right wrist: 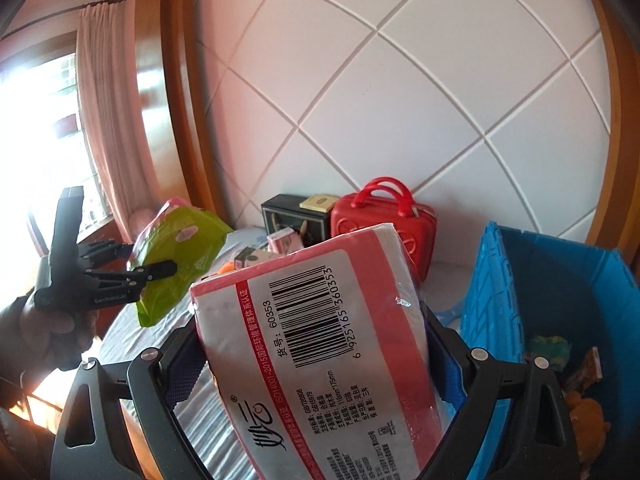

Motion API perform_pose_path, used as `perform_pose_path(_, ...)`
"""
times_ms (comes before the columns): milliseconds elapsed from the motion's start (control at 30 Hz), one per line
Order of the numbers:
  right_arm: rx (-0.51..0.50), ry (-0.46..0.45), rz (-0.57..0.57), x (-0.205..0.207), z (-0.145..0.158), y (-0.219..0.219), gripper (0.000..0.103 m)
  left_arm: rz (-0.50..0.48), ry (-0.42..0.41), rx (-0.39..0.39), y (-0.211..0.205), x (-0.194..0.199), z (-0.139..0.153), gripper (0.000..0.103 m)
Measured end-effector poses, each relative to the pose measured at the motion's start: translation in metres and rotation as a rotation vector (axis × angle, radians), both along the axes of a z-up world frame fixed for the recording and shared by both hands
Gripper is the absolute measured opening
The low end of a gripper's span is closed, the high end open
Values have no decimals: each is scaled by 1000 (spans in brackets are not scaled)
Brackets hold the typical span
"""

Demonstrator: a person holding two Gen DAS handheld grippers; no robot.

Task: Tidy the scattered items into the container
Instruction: 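Lift both held packs with both tools and carry them over the blue crate, then open the left tool over the crate while the right tool releases its pack inside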

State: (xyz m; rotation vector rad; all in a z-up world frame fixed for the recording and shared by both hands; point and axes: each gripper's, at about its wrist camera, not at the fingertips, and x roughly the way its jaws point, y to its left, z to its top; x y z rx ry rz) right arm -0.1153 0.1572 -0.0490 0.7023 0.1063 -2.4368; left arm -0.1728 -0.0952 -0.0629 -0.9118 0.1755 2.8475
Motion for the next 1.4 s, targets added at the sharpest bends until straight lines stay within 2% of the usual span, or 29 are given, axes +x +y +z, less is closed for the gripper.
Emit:
perform_pose_path(300, -36, 40, -72, 0, 16, 77, 93, -64, 41, -23, 71, -5, 28, 57)
perform_pose_path(600, -64, 52, -152, -10, 19, 153, 93, -173, 55, -35, 156, -24, 48, 57)
perform_pose_path(1000, -70, 29, -286, -54, 12, 249, 93, -342, 76, -57, 286, -57, 62, 57)
perform_pose_path(1400, -67, -4, -421, -103, 0, 333, 93, -463, 66, -63, 391, -102, 70, 57)
